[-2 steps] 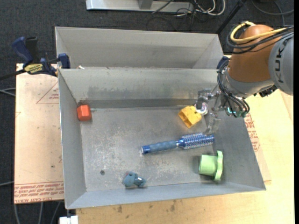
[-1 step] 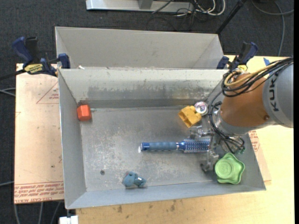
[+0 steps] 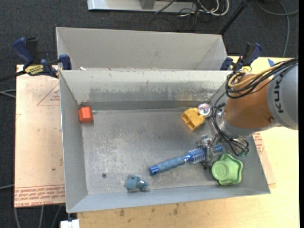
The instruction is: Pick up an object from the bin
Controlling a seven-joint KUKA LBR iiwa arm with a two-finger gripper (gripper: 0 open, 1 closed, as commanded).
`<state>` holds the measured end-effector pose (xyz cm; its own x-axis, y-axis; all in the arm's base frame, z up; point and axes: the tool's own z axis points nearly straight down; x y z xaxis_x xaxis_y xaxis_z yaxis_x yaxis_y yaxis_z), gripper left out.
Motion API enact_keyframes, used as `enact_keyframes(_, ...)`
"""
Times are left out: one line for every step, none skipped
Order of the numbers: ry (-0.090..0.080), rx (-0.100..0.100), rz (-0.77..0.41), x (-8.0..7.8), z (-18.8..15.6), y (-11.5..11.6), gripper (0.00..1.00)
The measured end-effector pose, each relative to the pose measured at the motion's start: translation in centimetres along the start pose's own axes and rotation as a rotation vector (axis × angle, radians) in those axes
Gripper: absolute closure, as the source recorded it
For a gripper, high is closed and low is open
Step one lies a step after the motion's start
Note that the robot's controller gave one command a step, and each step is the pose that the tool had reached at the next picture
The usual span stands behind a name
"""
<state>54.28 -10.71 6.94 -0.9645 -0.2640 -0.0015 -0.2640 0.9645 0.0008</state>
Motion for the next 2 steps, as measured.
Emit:
enact_keyframes(-0.007, 0.004, 0.047, 0.8, -12.7, 1.9, 1.0)
enact_keyframes(-0.003, 0.004, -0.47, 1.4, -17.4, -0.3, 1.0)
